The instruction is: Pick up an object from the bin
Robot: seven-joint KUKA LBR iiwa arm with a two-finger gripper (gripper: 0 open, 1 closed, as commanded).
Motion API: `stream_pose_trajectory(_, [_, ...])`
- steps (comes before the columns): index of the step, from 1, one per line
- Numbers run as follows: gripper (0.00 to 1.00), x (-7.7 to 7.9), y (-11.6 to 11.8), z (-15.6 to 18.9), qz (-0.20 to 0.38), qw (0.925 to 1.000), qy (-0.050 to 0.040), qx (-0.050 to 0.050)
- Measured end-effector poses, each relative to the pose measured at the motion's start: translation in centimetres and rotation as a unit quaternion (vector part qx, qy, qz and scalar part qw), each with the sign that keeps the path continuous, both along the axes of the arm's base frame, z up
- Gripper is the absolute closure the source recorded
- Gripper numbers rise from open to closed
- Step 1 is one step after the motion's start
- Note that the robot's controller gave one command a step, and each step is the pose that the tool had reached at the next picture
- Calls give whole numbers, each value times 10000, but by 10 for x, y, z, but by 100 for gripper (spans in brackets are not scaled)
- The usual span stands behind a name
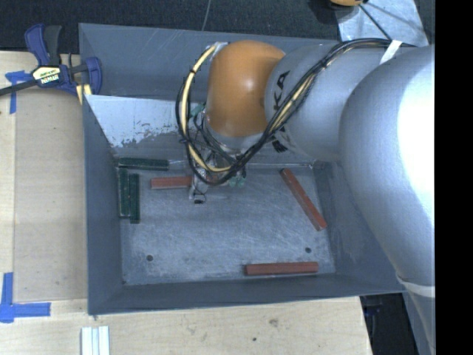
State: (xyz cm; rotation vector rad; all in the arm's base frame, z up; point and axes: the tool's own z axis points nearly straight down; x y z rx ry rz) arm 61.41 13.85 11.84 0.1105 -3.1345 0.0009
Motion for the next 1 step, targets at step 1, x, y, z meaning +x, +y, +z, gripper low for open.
stream_pose_trajectory(1, [100, 13, -27, 105, 168, 9998, -44, 6])
